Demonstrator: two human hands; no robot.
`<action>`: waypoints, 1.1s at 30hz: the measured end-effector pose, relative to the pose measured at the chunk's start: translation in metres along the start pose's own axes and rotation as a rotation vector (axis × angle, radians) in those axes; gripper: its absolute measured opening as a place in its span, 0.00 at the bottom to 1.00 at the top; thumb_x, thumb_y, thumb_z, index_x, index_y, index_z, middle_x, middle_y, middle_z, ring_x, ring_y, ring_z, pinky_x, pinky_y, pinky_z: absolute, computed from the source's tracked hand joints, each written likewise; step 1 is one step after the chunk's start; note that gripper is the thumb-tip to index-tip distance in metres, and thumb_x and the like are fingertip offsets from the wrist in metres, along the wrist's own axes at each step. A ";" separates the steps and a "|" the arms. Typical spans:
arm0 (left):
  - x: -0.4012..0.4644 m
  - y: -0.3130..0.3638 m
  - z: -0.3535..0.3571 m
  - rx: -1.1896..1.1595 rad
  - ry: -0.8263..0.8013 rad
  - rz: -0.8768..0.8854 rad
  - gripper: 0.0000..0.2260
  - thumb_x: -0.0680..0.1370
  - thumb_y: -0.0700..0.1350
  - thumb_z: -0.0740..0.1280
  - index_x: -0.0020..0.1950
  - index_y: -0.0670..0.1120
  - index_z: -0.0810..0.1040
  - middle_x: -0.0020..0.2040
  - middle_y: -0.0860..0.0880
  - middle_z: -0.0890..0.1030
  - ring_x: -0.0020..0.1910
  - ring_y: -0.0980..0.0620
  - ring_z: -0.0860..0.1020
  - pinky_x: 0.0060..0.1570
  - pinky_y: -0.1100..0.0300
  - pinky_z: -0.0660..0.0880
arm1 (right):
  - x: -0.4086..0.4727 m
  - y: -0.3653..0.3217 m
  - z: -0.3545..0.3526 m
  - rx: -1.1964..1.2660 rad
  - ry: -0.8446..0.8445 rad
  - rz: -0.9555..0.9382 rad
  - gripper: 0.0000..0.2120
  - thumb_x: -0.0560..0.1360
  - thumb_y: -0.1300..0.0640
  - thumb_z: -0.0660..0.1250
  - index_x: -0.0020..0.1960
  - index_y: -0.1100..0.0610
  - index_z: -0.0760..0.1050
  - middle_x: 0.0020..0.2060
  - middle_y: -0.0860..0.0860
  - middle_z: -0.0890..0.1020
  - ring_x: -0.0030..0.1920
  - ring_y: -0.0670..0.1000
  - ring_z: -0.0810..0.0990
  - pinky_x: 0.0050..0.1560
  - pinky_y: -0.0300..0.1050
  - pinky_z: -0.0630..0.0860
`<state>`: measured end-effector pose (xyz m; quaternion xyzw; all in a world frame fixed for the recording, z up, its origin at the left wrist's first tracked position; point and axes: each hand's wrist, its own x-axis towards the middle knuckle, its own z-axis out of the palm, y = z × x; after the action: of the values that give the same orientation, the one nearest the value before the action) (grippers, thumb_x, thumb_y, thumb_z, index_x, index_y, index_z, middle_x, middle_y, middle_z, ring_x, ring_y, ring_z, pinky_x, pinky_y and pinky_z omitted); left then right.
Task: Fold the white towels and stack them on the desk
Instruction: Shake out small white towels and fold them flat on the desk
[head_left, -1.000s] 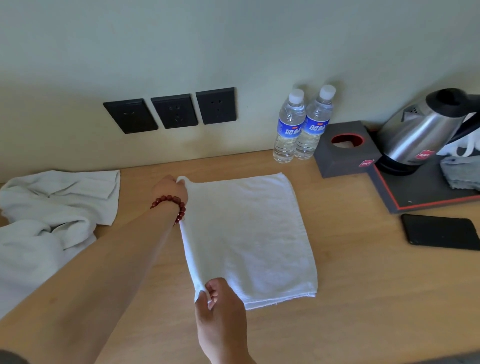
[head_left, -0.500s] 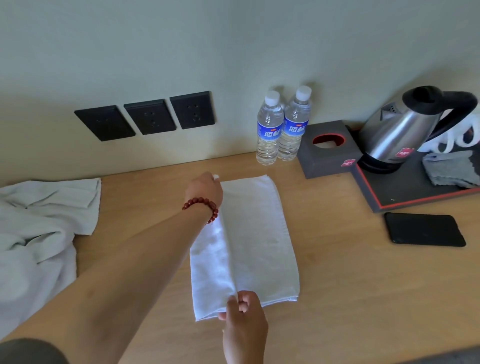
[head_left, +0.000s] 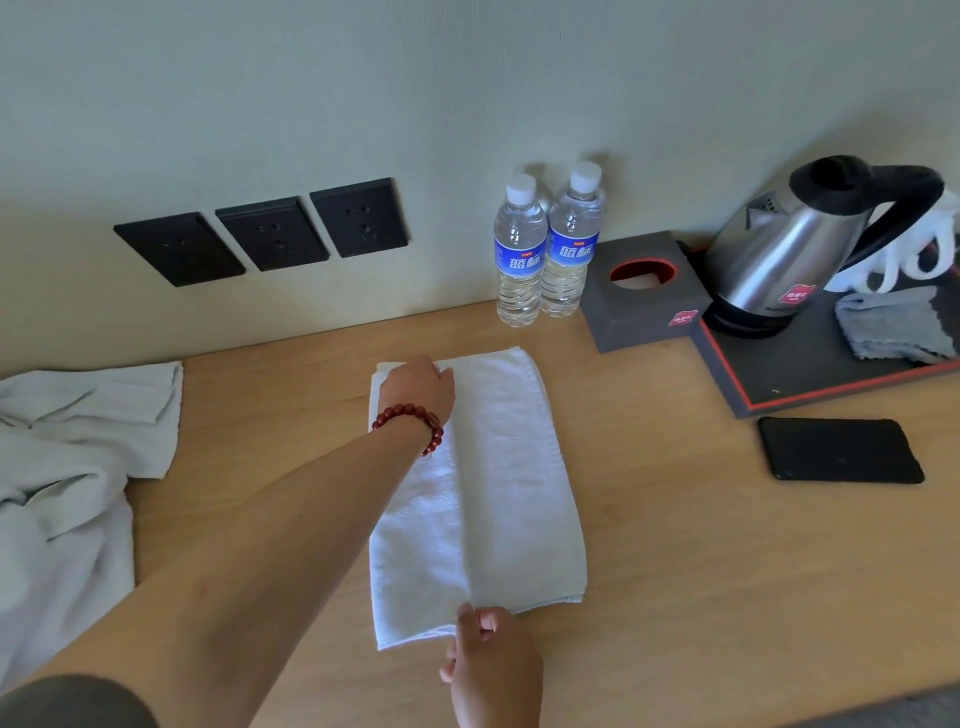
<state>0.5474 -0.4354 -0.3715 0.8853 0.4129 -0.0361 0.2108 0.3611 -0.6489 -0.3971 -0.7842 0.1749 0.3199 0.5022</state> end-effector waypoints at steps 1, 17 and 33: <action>0.000 0.000 0.000 0.000 0.003 0.002 0.16 0.82 0.56 0.58 0.58 0.46 0.77 0.51 0.44 0.82 0.48 0.45 0.78 0.45 0.56 0.73 | 0.000 0.000 0.000 -0.015 0.003 0.002 0.13 0.78 0.50 0.67 0.38 0.53 0.78 0.30 0.52 0.83 0.29 0.49 0.83 0.30 0.37 0.77; 0.003 -0.009 0.003 -0.048 -0.026 0.025 0.16 0.80 0.57 0.66 0.58 0.46 0.75 0.52 0.48 0.81 0.47 0.49 0.77 0.44 0.57 0.72 | 0.021 0.018 0.006 -0.332 -0.029 -0.020 0.31 0.67 0.24 0.50 0.34 0.50 0.76 0.33 0.47 0.83 0.35 0.45 0.83 0.45 0.47 0.80; 0.006 -0.028 -0.002 -0.011 0.096 0.167 0.19 0.83 0.58 0.59 0.65 0.47 0.72 0.53 0.47 0.79 0.55 0.45 0.77 0.54 0.50 0.77 | 0.000 -0.019 0.014 -0.370 0.275 -0.590 0.13 0.67 0.49 0.74 0.45 0.41 0.71 0.35 0.39 0.74 0.33 0.38 0.74 0.28 0.29 0.65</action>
<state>0.5300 -0.4144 -0.3812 0.9162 0.3474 0.0266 0.1979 0.3684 -0.6279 -0.3882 -0.9139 -0.0536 0.0792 0.3945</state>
